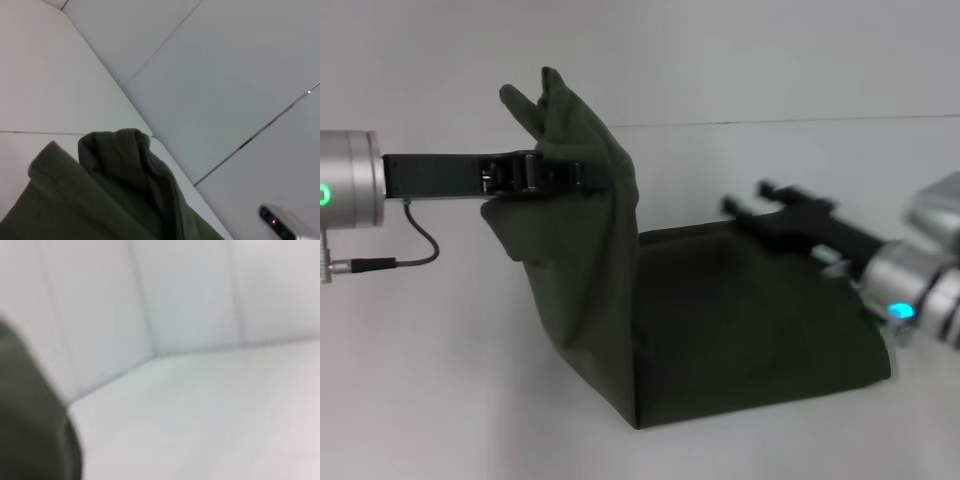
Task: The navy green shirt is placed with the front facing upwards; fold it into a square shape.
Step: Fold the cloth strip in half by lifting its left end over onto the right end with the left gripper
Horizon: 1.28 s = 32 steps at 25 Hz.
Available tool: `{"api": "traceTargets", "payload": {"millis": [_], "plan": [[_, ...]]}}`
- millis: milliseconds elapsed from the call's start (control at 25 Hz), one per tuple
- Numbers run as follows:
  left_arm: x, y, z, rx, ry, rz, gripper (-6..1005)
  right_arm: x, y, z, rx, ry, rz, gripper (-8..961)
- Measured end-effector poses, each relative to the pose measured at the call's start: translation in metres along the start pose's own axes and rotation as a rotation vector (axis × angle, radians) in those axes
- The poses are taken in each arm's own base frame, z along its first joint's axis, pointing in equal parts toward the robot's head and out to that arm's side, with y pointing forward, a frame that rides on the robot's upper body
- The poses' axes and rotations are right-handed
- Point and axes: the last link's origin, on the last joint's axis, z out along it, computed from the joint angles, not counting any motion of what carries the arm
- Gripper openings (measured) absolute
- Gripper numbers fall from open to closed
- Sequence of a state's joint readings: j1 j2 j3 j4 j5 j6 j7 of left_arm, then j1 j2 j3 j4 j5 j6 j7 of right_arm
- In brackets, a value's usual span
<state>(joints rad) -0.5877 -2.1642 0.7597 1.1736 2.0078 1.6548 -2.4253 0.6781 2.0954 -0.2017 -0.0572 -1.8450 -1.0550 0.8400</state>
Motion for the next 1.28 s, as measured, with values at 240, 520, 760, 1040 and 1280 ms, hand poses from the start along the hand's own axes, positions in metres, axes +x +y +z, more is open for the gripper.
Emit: {"api": "traceTargets", "payload": {"millis": [240,520,760,1040,1280], "plan": [[-0.002,0.001,0.024,-0.054,0.004,-0.027,99,-0.014,-0.037,-0.046,0.082,-0.113,0.01,702],[-0.008,0.0,0.07,-0.053,0.005,-0.054,99,-0.016,-0.061,-0.088,0.173,-0.172,0.014,704],[-0.021,-0.004,0.103,-0.022,0.011,-0.096,97,-0.012,-0.069,-0.11,0.224,-0.185,0.021,703],[-0.035,-0.01,0.129,0.003,0.03,-0.113,94,-0.008,-0.07,-0.115,0.237,-0.18,0.026,702],[-0.044,-0.014,0.144,0.011,0.068,-0.124,99,-0.008,-0.071,-0.115,0.24,-0.179,0.025,701]]}}
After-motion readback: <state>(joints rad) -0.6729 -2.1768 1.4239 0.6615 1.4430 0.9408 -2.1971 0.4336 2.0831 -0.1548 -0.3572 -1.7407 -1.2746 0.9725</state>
